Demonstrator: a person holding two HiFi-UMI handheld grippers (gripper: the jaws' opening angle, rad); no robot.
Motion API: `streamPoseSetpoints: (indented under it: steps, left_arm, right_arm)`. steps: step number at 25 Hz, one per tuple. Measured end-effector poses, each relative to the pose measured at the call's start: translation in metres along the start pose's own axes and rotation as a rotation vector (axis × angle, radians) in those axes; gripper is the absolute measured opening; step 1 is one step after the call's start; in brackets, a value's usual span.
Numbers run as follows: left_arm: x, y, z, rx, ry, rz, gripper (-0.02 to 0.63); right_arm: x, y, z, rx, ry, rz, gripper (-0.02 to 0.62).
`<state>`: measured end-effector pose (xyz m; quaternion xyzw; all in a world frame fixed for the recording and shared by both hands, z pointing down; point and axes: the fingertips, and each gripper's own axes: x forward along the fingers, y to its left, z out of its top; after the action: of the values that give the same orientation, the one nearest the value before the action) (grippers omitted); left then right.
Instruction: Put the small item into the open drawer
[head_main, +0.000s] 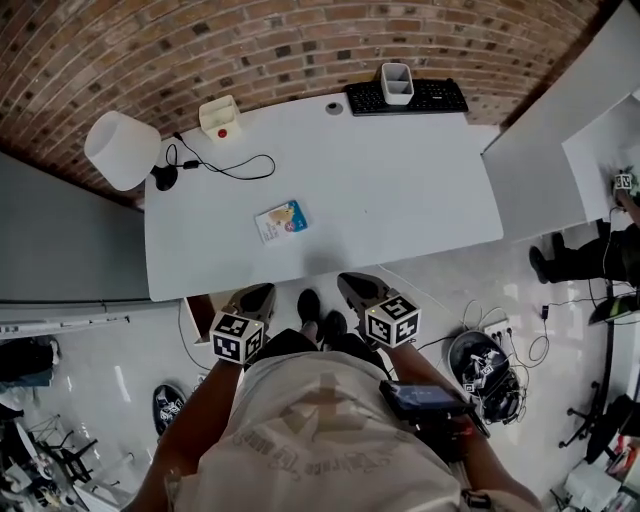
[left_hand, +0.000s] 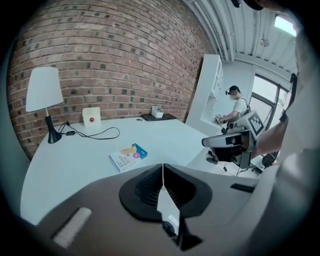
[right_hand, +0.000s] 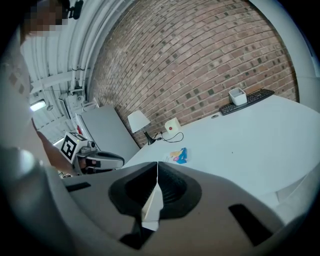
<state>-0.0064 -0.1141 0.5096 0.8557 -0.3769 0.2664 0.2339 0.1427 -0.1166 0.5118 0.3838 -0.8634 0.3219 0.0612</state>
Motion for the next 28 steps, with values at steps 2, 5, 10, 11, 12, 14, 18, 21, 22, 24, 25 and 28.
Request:
streamPoseSetpoints:
  steps: [2,5,10,11,12,14,18,21,22,24,25,28]
  left_arm:
    - [0.005,0.006,0.0,0.009,0.017,0.0,0.008]
    - [0.01,0.016,-0.001,0.02,0.043,0.011,0.009]
    - [0.017,0.033,-0.002,0.041,0.068,0.033,0.014]
    - [0.02,0.036,-0.001,0.045,0.073,0.027,0.014]
    - [0.023,0.038,0.0,0.05,0.078,0.021,0.014]
    - [0.03,0.043,0.004,0.07,0.089,0.013,0.014]
    - [0.047,0.054,0.013,0.11,0.113,0.008,0.037]
    - [0.058,0.061,0.019,0.137,0.131,0.002,0.054]
    - [0.062,0.063,0.02,0.147,0.139,0.0,0.06]
    - [0.068,0.066,0.022,0.167,0.155,-0.006,0.088]
    - [0.071,0.068,0.022,0.178,0.164,-0.01,0.106]
    - [0.079,0.073,0.023,0.21,0.189,-0.021,0.155]
  right_arm:
    - [0.003,-0.004,0.003,-0.003,0.003,-0.007,0.006]
    - [0.007,-0.01,0.009,-0.003,0.003,-0.02,0.006]
    - [0.022,-0.011,0.015,-0.008,0.013,-0.018,0.006]
    - [0.025,-0.012,0.017,-0.008,0.014,-0.017,0.006]
    - [0.027,-0.012,0.018,-0.009,0.015,-0.017,0.006]
    - [0.032,-0.013,0.02,-0.011,0.022,-0.015,0.006]
    - [0.037,-0.017,0.024,-0.014,0.037,-0.014,0.006]
    - [0.041,-0.02,0.027,-0.012,0.044,-0.014,0.006]
    - [0.043,-0.021,0.028,-0.011,0.046,-0.014,0.006]
    - [0.046,-0.022,0.031,-0.011,0.047,-0.014,0.006]
    - [0.048,-0.023,0.032,-0.011,0.048,-0.013,0.006]
    - [0.055,-0.024,0.035,-0.011,0.048,-0.013,0.006]
